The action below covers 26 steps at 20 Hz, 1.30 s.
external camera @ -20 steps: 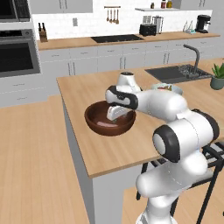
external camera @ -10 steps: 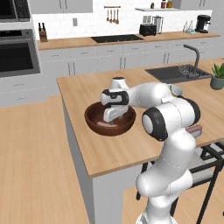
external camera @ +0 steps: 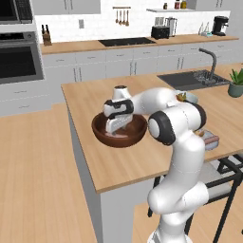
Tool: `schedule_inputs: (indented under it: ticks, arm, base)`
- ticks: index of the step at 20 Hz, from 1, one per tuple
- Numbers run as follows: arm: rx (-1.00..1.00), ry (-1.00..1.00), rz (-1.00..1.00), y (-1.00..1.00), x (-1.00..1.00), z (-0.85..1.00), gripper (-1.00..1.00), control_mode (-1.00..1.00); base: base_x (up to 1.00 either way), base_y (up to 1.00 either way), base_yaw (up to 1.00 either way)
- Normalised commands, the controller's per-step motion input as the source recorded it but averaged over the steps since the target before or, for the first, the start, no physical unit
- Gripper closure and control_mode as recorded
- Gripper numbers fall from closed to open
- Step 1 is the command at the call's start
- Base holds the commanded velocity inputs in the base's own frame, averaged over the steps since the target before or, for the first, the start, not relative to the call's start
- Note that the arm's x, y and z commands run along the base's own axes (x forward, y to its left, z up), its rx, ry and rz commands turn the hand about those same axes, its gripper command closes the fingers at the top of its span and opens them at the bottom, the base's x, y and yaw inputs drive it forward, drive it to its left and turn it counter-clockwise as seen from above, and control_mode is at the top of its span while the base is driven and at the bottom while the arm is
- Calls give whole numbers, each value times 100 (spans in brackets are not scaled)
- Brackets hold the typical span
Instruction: Place one bun and one sausage from the bowl on each plate.
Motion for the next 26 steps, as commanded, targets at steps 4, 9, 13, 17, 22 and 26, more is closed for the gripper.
schedule_inputs:
  ticks: [4, 9, 13, 17, 22, 26]
  arm:
    - [0, 0, -3, 5, 27, -30, -100, -100]
    - [0, 0, -4, 0, 0, -55, -100, -100]
    - [0, -5, -5, 0, 5, -40, -100, -100]
    - [-1, -11, -3, -6, 4, -49, -100, -100]
    - [0, -8, -11, -58, -5, -54, -100, -100]
    - [0, -2, -8, -40, -22, -40, -100, -100]
  base:
    - [0, 0, 0]
    - [0, 0, 0]
    - [0, 0, 0]
    - [0, 0, 0]
    - [0, 0, 0]
    - [0, 0, 0]
